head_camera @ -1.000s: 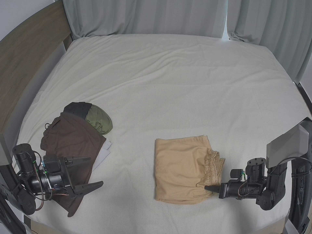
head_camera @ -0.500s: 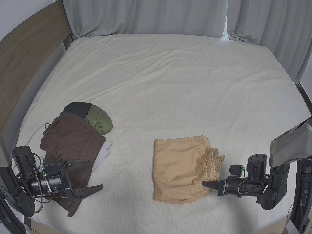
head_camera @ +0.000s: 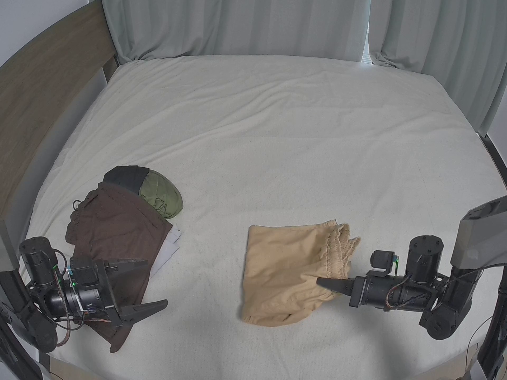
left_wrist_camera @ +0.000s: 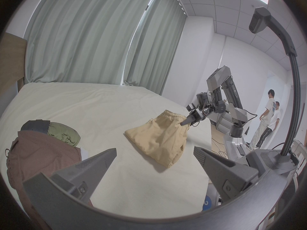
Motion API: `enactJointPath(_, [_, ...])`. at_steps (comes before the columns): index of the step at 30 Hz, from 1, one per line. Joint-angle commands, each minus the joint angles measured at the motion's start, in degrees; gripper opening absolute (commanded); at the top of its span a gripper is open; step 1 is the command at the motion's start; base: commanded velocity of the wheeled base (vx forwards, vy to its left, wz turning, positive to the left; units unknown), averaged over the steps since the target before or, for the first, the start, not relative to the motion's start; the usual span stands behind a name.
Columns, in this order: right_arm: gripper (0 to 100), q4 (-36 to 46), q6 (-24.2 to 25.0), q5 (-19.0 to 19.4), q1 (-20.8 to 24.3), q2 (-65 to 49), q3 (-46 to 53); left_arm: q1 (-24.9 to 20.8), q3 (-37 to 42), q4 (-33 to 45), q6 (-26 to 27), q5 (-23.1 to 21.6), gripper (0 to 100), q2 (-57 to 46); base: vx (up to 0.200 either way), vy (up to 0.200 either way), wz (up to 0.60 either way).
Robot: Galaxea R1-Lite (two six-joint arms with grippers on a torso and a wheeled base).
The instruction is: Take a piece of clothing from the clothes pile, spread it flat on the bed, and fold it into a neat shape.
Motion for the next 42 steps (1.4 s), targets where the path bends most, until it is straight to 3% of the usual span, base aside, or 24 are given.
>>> enactJointPath(1, [0,0.0,1.0,-0.2,2.4,-4.1,-2.5,0.0,-0.1,0.0,0.0,0.0,100,0.4,0.000,0.000,0.00])
enactJointPath(15, [0,0.0,1.6,0.7,3.8,-4.2,-8.0,0.0,-0.1,0.0,0.1,0.0,100,1.0,0.000,0.000,0.00])
enactJointPath(34, [0,0.2,14.1,4.1,3.0,-9.1,-17.0,0.0,-0.8,-0.1,0.4,0.2,100,0.5,0.000,0.000,0.00])
enactJointPath(42, [0,3.6,19.7,4.4,-1.0,-7.3,-27.2,0.0,-0.6,-0.1,0.5,0.2,100,0.5,0.000,0.000,0.00])
